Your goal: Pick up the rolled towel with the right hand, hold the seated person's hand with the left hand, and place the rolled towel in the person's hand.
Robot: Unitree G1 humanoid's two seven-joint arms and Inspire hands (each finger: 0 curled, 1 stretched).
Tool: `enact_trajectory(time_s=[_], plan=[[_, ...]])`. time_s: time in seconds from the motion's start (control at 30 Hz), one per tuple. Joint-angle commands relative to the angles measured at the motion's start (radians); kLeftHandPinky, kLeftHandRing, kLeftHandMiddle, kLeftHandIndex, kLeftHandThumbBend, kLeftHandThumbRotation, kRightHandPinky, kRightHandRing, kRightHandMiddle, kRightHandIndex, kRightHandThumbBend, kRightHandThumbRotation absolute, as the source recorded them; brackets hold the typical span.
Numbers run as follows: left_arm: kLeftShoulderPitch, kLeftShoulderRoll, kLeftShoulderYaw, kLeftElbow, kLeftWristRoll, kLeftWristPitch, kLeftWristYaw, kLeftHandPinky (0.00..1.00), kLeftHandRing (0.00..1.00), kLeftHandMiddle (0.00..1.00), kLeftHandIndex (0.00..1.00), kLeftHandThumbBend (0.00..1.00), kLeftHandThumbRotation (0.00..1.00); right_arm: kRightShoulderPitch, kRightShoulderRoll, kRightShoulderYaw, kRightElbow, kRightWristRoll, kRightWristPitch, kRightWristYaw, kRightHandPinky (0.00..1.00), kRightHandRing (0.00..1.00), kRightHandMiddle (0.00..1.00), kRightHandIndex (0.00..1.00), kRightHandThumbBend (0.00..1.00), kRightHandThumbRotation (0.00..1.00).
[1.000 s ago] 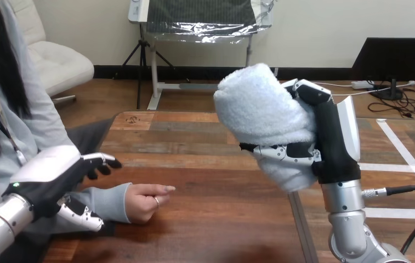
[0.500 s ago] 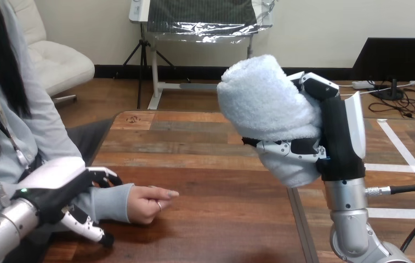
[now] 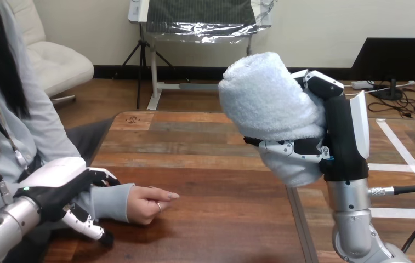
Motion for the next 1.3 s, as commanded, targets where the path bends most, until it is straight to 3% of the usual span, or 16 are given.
enact_trajectory(time_s=[0.0,0.6,0.87,1.27], plan=[[-0.072,-0.008,-0.022,0.026,0.004,-0.008,0.030,0.60,0.65,0.69,0.73,1.00,0.28,-0.029,-0.004,-0.040,-0.064,0.035,-0.022,0.012,0.15,0.18,0.22,0.19,0.62,0.00],[-0.066,-0.029,-0.041,0.029,-0.016,-0.010,0.031,0.55,0.59,0.61,0.61,0.99,0.11,-0.026,0.001,-0.063,-0.077,0.057,-0.029,0.057,0.15,0.18,0.22,0.19,0.61,0.00],[-0.064,-0.031,-0.047,0.034,-0.013,-0.032,0.047,0.47,0.50,0.54,0.54,0.96,0.02,-0.025,0.004,-0.070,-0.074,0.061,-0.034,0.070,0.14,0.18,0.22,0.19,0.62,0.00],[-0.062,-0.024,-0.056,0.038,0.003,-0.080,0.094,0.36,0.40,0.45,0.43,0.91,0.00,-0.022,0.007,-0.076,-0.075,0.060,-0.037,0.075,0.14,0.18,0.22,0.19,0.63,0.00]])
